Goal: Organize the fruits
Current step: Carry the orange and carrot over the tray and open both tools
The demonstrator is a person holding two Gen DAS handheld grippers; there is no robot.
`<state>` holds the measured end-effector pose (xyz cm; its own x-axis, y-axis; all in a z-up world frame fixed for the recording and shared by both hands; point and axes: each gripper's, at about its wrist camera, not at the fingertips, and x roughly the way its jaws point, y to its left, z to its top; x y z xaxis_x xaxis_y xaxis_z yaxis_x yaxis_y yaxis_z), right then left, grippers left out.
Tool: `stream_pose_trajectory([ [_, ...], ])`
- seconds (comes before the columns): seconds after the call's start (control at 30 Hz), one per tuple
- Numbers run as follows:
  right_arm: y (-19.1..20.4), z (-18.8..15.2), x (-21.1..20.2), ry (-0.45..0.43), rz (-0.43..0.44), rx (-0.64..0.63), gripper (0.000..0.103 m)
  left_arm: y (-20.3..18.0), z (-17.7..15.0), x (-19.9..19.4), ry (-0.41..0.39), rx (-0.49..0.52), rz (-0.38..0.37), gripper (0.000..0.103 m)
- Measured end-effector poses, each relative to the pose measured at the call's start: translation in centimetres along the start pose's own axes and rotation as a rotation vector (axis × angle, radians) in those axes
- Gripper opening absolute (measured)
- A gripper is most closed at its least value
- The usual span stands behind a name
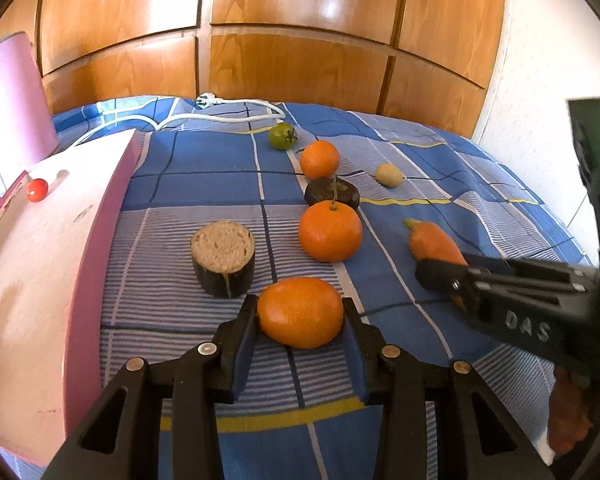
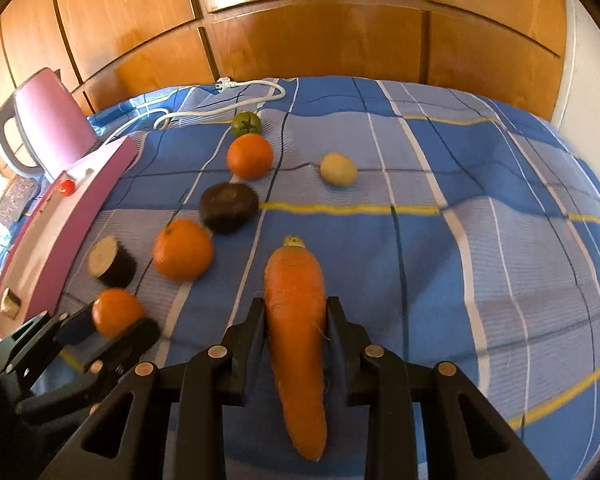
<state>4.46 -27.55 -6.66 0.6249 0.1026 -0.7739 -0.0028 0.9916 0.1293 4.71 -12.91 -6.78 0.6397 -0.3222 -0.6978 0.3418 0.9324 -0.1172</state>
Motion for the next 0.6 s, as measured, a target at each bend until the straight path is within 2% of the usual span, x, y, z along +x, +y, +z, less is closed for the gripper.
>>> stream_pose_trajectory([
  [0.3,1.1,-1.8,-1.5,0.001,-0.001,0.000,0.030,-0.1,-0.7,-1.6,0.023,-0.007,0.016,0.039],
  [0.6,1.1,-2.7,-2.6,0.022,0.091,0.064,0.029,-0.2,-1.1,-3.1,0.020,-0.006,0.011,0.039],
])
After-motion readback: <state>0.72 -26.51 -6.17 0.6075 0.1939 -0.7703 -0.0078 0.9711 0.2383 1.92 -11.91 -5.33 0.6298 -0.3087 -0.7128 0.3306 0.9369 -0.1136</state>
